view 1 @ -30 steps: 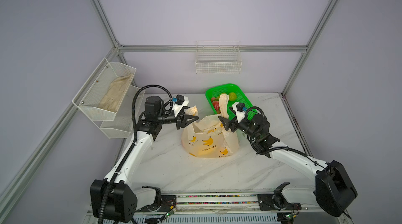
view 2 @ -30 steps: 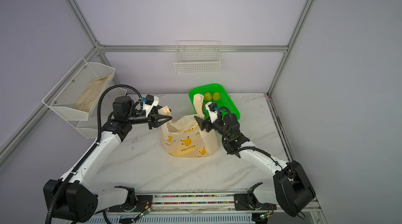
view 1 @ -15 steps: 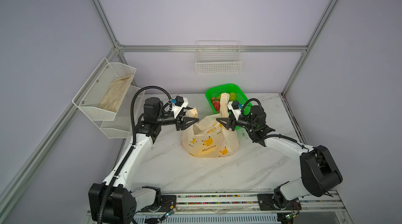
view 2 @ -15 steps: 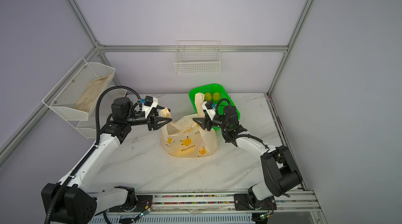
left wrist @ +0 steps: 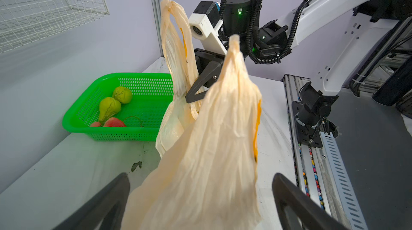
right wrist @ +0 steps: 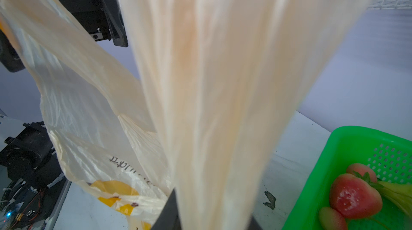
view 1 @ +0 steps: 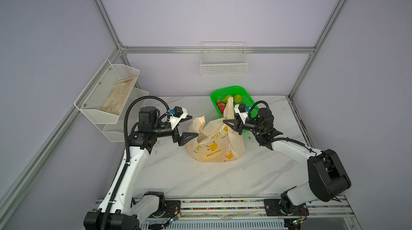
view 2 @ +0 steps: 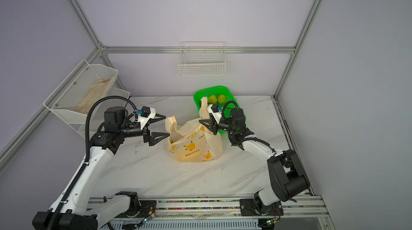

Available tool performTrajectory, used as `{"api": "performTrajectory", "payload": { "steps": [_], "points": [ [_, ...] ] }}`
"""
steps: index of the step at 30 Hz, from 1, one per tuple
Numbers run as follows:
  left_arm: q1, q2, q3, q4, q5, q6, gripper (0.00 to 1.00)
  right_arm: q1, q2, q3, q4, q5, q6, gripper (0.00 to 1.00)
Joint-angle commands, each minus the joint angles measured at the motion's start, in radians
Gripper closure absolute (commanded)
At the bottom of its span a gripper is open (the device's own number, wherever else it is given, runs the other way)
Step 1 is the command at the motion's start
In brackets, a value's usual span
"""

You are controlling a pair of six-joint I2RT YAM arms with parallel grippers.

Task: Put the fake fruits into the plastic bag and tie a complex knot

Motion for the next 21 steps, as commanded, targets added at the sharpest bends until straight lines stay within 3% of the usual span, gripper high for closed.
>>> {"api": "performTrajectory", "payload": {
  "steps": [1,4,11,21],
  "points": [
    [0.037,-0.041,0.024,-0.092,0.004,0.093,0.02,-0.003,-0.015,0.019,0.03,-0.016,-0.008,0.74],
    [0.06,-0.011,0.015,-0.089,-0.006,0.139,0.05,-0.003,-0.013,0.02,0.029,-0.019,-0.007,0.76],
    [0.038,0.168,0.112,-0.094,0.094,0.157,0.2,-0.004,-0.018,0.026,0.012,-0.013,-0.012,0.79],
    [-0.063,0.29,0.178,-0.023,0.105,0.131,0.2,-0.003,-0.005,0.032,0.013,-0.012,0.002,0.81]
  ]
}}
